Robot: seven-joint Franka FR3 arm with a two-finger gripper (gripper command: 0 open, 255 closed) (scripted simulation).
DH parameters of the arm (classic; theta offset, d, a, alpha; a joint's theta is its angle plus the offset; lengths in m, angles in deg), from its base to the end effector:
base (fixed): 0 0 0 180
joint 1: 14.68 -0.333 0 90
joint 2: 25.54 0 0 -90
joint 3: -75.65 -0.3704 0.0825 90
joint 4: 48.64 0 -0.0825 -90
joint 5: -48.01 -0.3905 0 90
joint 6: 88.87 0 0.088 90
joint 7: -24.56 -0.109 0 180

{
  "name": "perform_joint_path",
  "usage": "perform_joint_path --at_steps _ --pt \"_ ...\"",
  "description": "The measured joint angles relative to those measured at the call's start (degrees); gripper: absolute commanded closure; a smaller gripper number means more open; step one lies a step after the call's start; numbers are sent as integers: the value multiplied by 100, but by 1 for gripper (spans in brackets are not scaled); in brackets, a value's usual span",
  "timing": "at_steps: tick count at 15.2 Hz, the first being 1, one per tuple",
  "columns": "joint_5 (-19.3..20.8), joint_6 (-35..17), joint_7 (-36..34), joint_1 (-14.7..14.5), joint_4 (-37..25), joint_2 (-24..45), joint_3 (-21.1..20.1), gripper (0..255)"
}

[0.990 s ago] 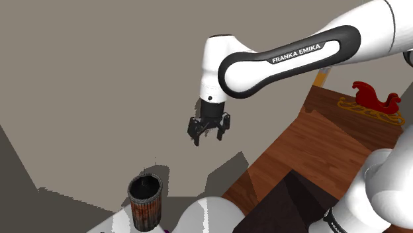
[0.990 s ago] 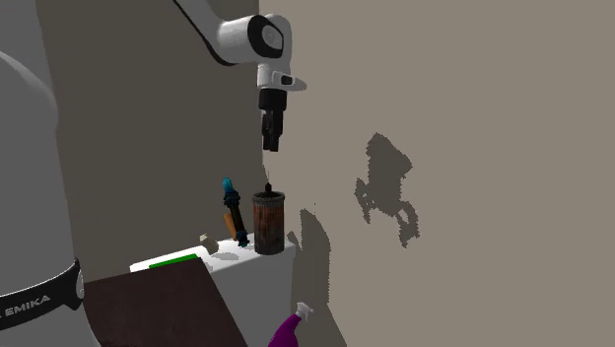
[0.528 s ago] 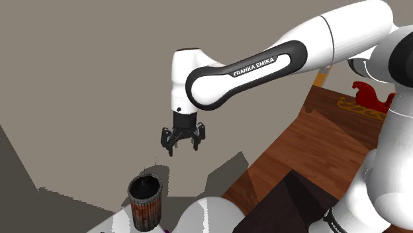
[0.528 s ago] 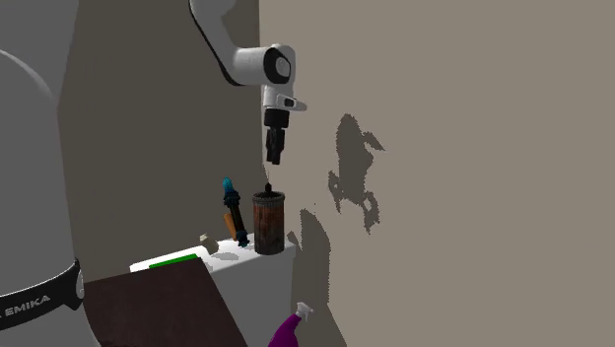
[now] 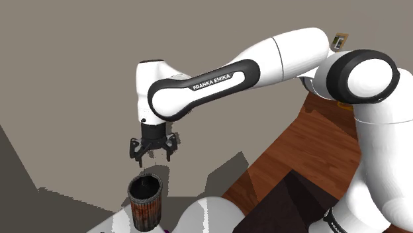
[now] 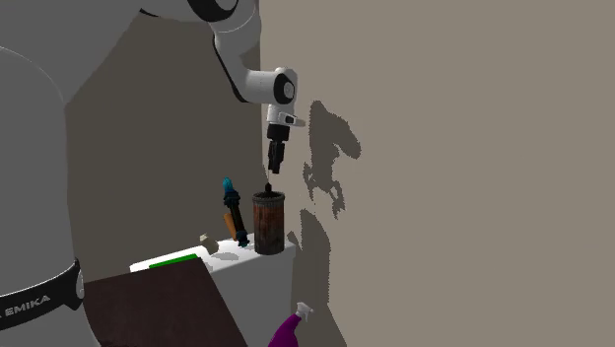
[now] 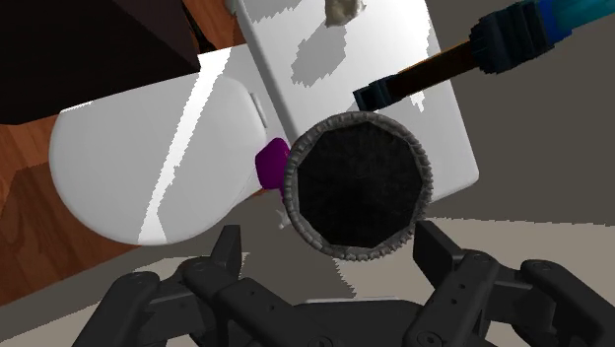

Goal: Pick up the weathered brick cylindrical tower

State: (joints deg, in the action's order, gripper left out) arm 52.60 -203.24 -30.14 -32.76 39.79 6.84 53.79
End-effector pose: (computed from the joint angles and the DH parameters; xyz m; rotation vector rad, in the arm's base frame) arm 0.5848 0.4200 0.3765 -3.0694 0.4149 0.2248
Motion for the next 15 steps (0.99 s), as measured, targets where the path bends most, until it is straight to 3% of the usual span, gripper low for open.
perform_joint_path --at_steps 4,11,12,15 --pt "108 202 -186 -300 -932 756 59 0" --pt "174 -148 -191 -343 -869 1055 116 0" --pt "177 -160 -190 -346 -872 1071 119 255" --pt "181 -171 -192 -349 -875 1081 121 255"
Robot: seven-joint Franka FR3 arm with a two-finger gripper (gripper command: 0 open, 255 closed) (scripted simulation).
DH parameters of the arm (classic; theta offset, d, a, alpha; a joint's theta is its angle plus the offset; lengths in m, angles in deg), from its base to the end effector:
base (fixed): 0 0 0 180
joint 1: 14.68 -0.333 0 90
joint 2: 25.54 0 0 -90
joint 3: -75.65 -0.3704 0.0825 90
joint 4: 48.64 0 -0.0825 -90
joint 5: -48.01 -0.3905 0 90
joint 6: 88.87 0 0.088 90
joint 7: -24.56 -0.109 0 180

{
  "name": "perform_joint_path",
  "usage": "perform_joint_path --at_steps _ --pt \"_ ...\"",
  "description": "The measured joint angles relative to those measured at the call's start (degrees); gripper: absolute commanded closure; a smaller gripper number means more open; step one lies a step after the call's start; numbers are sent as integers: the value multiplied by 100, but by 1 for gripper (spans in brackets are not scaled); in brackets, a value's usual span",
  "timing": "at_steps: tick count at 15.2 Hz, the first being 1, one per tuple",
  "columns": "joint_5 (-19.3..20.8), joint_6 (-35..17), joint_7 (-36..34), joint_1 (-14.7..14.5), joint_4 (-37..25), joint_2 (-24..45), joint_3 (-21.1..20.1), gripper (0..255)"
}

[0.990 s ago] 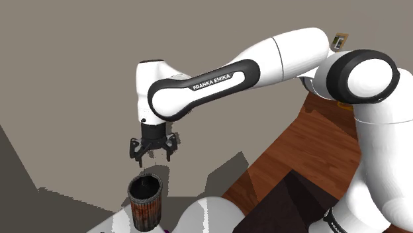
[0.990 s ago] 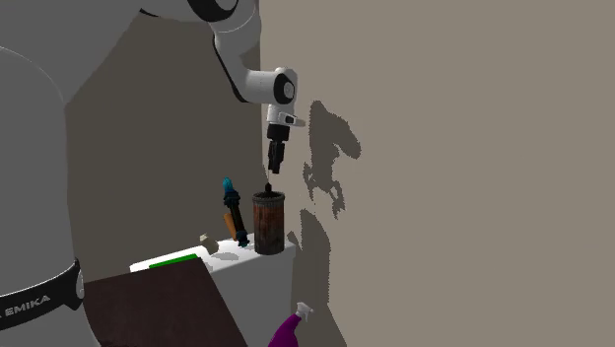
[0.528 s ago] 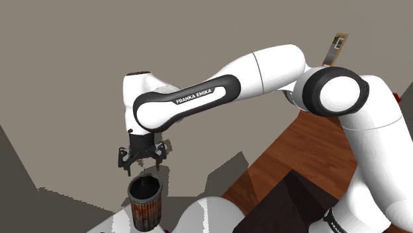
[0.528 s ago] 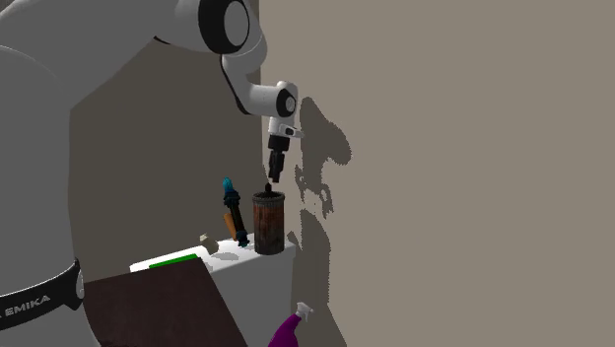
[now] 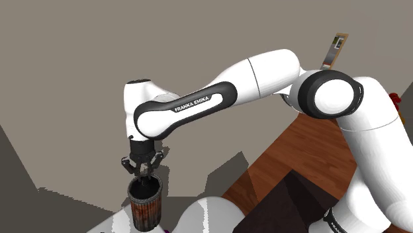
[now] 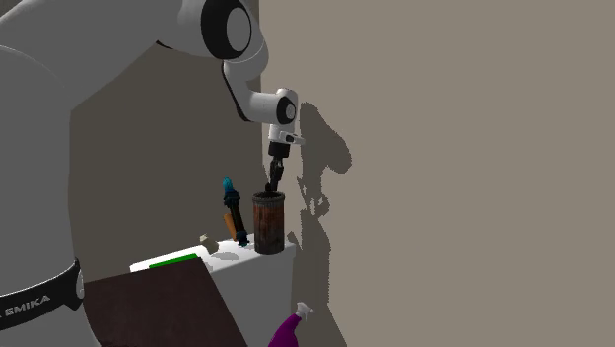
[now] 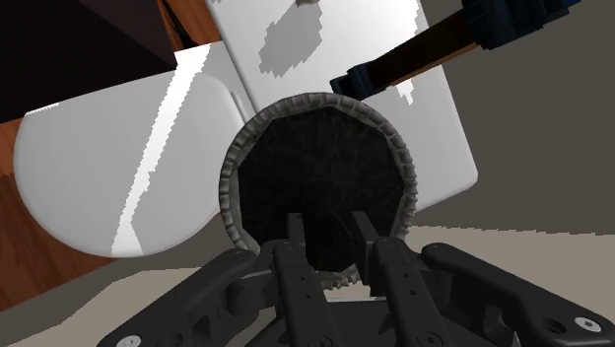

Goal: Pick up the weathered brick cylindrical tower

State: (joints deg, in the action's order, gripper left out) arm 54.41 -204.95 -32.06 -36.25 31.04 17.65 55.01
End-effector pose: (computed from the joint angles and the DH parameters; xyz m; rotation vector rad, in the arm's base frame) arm 0.6100 0.4571 0.3098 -3.0591 0.4314 0.2469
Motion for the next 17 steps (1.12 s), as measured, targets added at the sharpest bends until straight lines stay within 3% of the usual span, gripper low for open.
perform_joint_path --at_steps 8,17 --pt "-5 21 -3 1 2 -18 -4 255" --pt "-81 478 -9 35 -163 -317 -66 255"
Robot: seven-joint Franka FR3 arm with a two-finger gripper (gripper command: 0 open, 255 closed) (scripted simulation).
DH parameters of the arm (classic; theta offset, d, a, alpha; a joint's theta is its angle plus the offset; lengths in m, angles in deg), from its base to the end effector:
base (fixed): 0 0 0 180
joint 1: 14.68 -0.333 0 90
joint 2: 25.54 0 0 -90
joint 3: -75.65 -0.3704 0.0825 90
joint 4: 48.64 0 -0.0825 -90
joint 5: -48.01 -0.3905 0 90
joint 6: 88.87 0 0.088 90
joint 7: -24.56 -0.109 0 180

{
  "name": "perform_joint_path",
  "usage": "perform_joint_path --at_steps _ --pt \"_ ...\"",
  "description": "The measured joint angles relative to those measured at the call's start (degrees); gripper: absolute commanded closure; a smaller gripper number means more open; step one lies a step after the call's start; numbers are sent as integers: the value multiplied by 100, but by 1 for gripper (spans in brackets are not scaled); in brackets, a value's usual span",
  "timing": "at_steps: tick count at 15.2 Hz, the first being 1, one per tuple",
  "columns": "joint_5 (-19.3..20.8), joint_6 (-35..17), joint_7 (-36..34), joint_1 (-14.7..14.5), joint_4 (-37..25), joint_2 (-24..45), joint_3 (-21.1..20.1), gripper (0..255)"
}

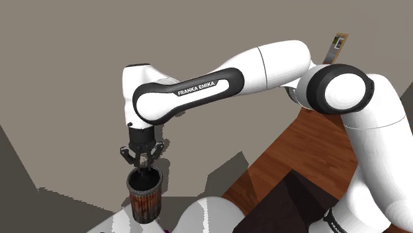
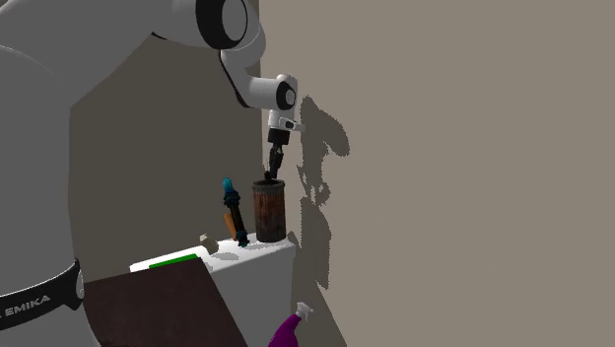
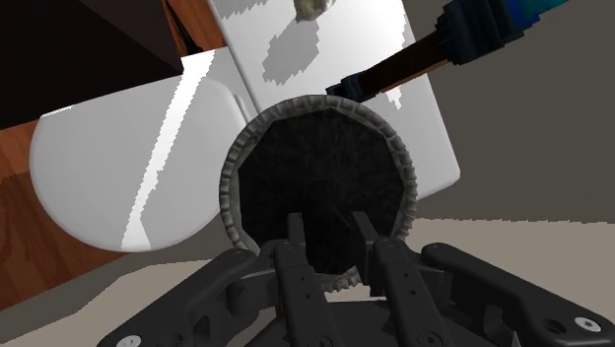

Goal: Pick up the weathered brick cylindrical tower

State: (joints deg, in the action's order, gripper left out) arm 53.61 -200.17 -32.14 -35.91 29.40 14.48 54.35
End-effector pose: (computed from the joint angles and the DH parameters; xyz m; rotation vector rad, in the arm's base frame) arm 0.6073 0.4554 0.3583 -3.0598 0.4311 0.2483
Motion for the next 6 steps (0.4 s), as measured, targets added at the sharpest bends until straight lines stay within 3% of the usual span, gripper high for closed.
perform_joint_path --at_steps 6 --pt "-40 357 -11 -1 -224 -144 -33 255"
